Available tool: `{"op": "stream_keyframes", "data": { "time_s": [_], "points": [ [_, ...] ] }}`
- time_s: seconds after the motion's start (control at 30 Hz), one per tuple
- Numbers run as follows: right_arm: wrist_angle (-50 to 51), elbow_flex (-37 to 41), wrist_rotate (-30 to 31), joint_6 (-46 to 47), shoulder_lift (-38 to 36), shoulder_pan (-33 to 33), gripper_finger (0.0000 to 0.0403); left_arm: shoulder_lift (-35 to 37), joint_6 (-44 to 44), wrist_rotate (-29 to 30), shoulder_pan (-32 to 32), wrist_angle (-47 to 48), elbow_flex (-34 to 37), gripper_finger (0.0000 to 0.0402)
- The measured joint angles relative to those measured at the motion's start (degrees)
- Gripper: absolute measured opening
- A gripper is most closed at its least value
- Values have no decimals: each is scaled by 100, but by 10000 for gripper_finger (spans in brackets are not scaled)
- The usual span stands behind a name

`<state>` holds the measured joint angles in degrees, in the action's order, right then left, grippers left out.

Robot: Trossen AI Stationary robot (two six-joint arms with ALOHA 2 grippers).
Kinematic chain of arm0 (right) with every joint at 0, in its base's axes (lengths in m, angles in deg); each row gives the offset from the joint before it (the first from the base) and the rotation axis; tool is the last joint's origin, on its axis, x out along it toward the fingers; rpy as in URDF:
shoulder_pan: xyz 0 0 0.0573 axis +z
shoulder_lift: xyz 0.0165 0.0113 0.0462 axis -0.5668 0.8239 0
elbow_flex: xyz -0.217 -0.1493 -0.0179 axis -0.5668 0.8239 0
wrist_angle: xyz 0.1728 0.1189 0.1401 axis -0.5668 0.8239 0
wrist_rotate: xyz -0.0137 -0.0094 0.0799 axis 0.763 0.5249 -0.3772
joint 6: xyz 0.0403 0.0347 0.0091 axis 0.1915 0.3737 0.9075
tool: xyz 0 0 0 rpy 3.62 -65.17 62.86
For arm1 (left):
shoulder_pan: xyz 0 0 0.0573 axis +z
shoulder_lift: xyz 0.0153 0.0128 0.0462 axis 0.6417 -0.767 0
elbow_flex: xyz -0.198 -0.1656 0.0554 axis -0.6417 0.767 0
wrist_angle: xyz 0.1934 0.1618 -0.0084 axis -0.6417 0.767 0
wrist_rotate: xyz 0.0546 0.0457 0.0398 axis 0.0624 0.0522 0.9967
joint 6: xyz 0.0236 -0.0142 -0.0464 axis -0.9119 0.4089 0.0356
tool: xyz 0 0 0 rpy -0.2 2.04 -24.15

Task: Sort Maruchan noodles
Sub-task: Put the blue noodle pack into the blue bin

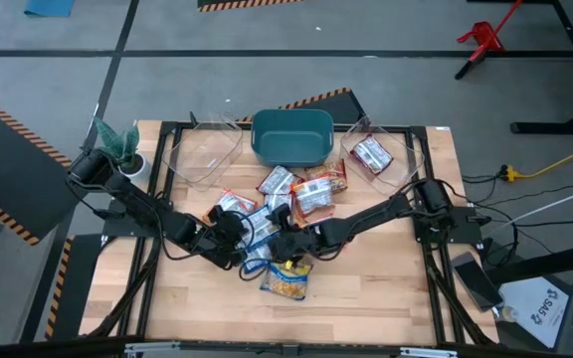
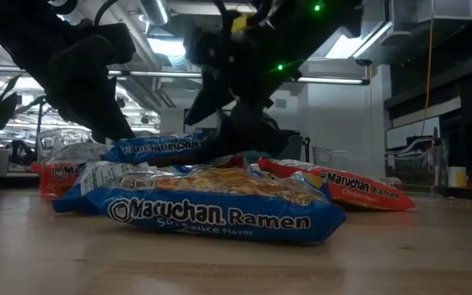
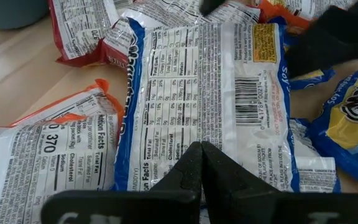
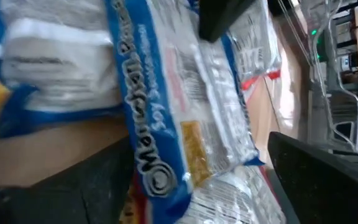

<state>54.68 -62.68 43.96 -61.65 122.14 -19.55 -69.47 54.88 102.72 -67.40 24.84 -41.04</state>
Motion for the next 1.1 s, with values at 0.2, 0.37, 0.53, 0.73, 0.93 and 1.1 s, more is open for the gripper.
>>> {"op": "stream_keyframes", "data": {
  "time_s": [0.2, 0.37, 0.53, 0.73, 0.93, 1.1],
  "points": [
    [-41, -2, -171, -29, -11, -240, 330, -1, 0, -18, 0, 2, 0, 0],
    [-60, -2, -734, -471, -11, -238, 300, -4, 0, -51, 0, -4, 0, 0],
    [-87, -2, -817, -613, 60, -250, 272, -4, 0, -74, 0, -31, 0, 0],
    [-209, -9, -599, -649, 223, -301, 239, -4, -30, -86, 0, -79, 0, 0],
    [-424, -9, -376, -618, 287, -294, 190, -4, -46, -188, 0, -101, 0, 0],
    [-340, -25, -146, -606, 287, -210, 142, -4, -44, -323, 4, -120, -11, 0]
  ]
}}
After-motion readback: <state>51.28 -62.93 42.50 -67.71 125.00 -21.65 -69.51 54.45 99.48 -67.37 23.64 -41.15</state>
